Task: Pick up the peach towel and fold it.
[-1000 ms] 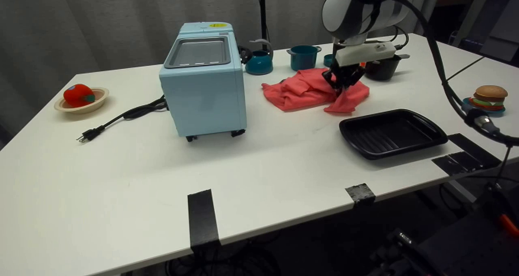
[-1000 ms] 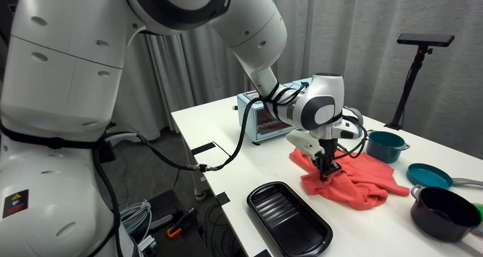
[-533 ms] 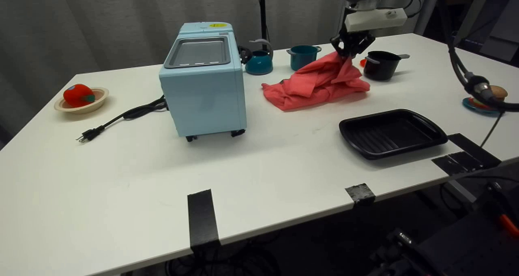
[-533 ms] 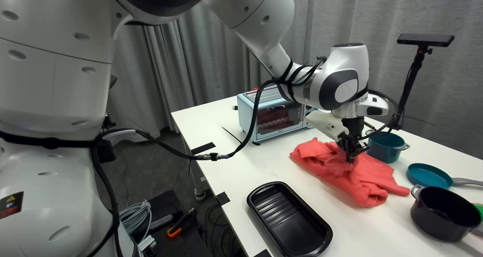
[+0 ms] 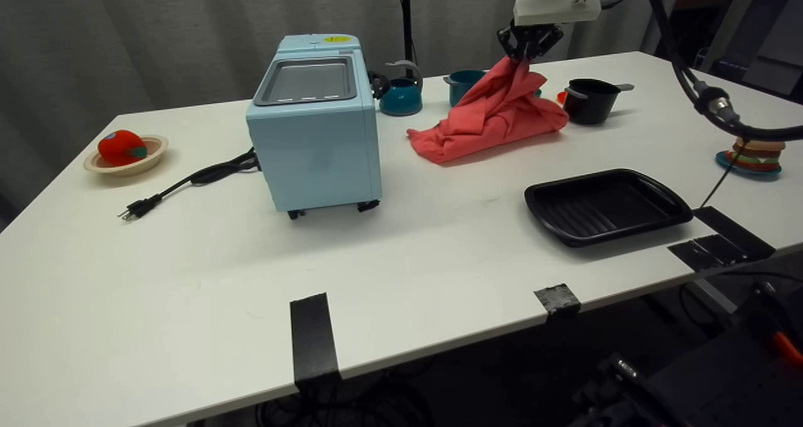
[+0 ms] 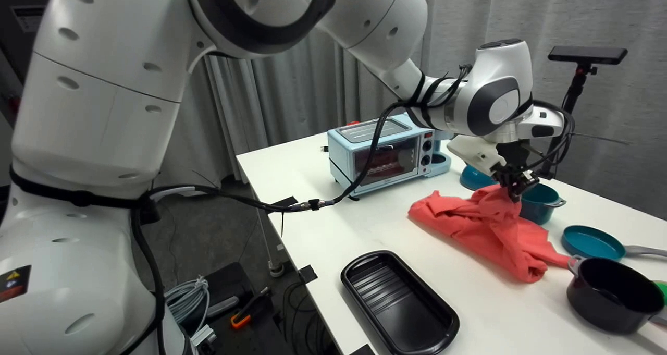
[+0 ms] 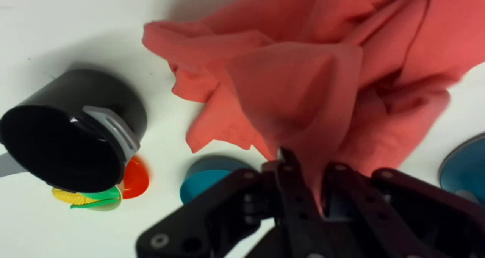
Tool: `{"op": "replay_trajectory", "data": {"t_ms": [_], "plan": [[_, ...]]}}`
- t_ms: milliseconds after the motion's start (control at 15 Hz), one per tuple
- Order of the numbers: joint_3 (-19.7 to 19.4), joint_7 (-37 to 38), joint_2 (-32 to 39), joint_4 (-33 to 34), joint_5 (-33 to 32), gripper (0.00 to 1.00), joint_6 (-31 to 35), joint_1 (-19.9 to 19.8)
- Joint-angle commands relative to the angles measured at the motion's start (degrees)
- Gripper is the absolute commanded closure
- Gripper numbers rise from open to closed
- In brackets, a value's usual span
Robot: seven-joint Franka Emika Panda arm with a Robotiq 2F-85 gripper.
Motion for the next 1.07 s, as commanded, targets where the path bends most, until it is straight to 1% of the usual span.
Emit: {"op": "replay_trajectory", "data": {"t_ms": [0, 133, 267, 333, 467, 600, 667, 867, 1000], "plan": [[-0.88, 2.34, 5.04, 7.89, 0.05, 0.54, -2.58, 0.05], [-1.94, 3.99, 6.23, 9.35, -0.51, 0.38, -2.09, 0.47], [-2.98, 5.83, 6.15, 9.09, -0.64, 0.25, -1.48, 0.74], [-3.02, 6.20, 5.86, 8.56, -0.24, 0.17, -1.54, 0.56], [0.08, 2.63, 4.32, 6.28, 2.88, 0.02, -1.52, -1.81], [2.44, -0.14, 2.53, 3.31, 5.28, 0.00, 0.17, -2.85], [3.20, -1.25, 1.50, 1.31, 5.74, 0.00, 2.08, -2.63], [3.77, -2.62, -0.29, -2.63, 4.43, 0.00, 6.93, -0.58], [5.67, -5.02, -1.68, -5.03, 4.65, 0.00, 9.40, -0.07]]}}
